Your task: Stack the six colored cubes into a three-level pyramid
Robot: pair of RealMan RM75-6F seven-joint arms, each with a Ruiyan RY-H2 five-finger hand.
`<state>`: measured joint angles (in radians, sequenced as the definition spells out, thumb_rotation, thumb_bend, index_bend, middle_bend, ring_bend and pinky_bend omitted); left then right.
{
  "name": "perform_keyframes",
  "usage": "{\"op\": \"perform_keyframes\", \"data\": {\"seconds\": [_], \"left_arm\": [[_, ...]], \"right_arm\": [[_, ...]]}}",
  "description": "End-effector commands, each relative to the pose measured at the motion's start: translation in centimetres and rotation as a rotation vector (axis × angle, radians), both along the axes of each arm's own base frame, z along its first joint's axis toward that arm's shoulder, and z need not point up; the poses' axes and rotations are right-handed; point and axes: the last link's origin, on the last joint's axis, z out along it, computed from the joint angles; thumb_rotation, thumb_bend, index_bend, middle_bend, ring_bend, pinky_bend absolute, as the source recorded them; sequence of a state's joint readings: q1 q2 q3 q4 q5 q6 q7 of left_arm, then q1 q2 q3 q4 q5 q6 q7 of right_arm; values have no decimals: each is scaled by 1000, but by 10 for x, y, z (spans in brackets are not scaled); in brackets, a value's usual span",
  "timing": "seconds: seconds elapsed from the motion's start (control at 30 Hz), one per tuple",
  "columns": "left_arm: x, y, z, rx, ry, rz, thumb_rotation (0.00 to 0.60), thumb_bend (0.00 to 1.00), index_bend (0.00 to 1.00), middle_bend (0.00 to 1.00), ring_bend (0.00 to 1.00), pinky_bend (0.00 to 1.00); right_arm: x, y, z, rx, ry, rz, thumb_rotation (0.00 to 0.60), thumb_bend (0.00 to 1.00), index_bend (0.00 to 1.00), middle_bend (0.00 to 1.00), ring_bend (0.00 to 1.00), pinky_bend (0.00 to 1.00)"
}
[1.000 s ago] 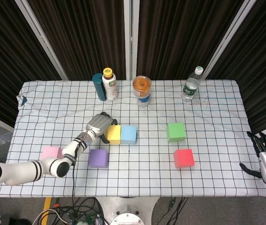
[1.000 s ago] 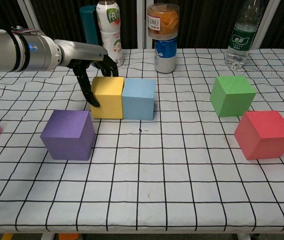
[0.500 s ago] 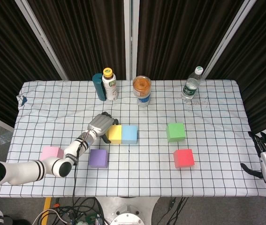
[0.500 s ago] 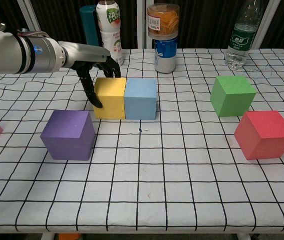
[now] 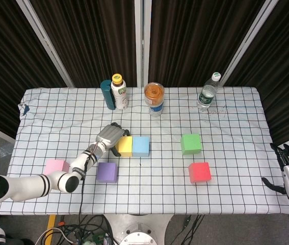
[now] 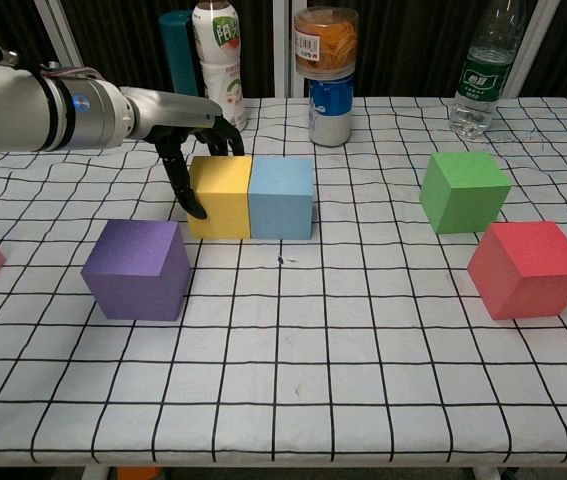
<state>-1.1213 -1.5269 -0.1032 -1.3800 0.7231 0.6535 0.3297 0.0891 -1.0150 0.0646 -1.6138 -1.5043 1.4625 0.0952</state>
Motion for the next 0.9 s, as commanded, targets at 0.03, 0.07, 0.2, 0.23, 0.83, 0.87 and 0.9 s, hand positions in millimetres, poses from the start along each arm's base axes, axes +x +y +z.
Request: {"op": "perform_keyframes", "data": {"seconds": [0.03,0.07,0.2,0.23,0.83,0.87,0.9], "left_arm": [[1,0,-1,-1,-1,3,600,0,222,292,208,123],[1,0,0,-1,-2,4,600,0,212,283,208,123],[1,-1,-1,-9,3,7,600,0,178,235,184,123],[1,-2,-1,-12,5,6,600,0,172,224,173,123],[6,-9,1,-34,12,-5,600,0,137,155,133,123],[6,-9,2,-34,11,-6,600,0,137,156,133,123],[6,-9,2,-32,10,-8,600,0,137,159,133,123]], "right_arm": [[0,0,0,0,-1,0,600,116,0,161,0,108],[0,0,0,0,-1,0,600,117,0,161,0,108],[0,0,1,-2,-3,1,600,121,0,161,0,108],[0,0,1,-3,-4,2,600,121,0,161,0,108],[1,1,0,-2,-13,8,600,134,0,161,0,109],[1,1,0,-3,-13,7,600,134,0,161,0,110],[1,1,0,-4,-14,7,600,134,0,161,0,110]]}}
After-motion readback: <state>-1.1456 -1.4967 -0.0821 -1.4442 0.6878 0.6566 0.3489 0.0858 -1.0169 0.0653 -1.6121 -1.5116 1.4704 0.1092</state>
